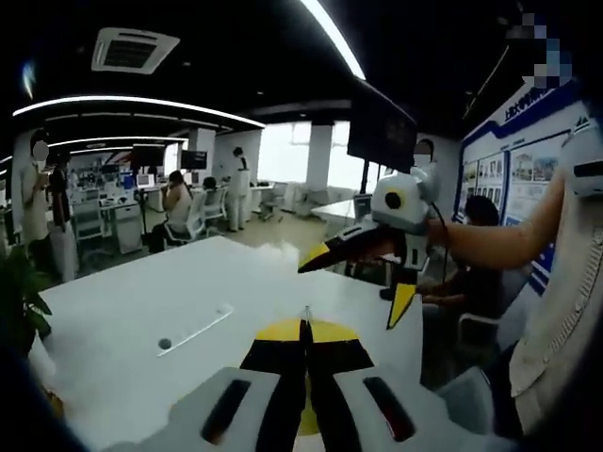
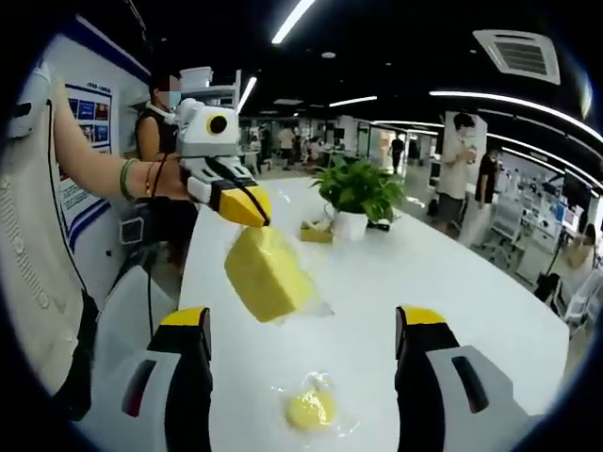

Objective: Compare the silicone blocks by pressing each to a similar depth, holding the contact briefly, and releasing to observe deformation and rebound differences across the visible hardness samples.

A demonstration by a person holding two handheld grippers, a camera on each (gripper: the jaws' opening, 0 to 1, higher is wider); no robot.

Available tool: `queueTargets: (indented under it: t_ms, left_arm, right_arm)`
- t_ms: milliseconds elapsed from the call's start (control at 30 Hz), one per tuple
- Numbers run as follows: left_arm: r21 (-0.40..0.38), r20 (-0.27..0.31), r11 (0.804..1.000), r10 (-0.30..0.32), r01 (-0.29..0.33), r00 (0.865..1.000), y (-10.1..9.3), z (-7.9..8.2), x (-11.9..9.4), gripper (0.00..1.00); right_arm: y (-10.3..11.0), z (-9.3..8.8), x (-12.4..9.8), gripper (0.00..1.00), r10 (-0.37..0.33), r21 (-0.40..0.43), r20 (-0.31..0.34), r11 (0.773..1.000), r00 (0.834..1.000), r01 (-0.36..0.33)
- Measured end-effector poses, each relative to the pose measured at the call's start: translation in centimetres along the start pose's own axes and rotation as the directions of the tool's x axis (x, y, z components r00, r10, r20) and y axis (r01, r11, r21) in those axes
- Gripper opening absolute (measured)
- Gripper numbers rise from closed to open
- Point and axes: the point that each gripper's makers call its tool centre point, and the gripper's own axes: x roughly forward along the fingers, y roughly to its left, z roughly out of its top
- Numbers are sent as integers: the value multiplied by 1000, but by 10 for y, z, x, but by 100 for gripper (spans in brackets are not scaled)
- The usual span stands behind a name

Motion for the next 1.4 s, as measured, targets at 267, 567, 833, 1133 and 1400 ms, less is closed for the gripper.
queueTargets:
  t_ms: [267, 567, 833, 1133, 1400]
  left_arm:
    - [26, -6, 999, -28, 28, 1000, -5, 4, 6, 0]
    - [59, -27, 996, -68, 70, 997, -12, 5, 15, 0]
    - [76, -32, 992, -103, 105, 994, -18, 7, 22, 0]
    - [99, -34, 986, -134, 137, 990, -25, 12, 28, 0]
    - [123, -51, 973, -188, 193, 981, -38, 11, 28, 0]
  right_arm:
    - [3, 0, 27, 73, 68, -48, -45, 996, 997, -70]
    - [7, -2, 45, 72, 119, -56, -62, 991, 991, -123]
    - [18, 1, 52, 64, 180, -76, -39, 980, 983, -183]
    - [28, -2, 59, 59, 222, -79, -64, 971, 973, -226]
    - [36, -5, 62, 51, 256, -93, -89, 960, 963, -264]
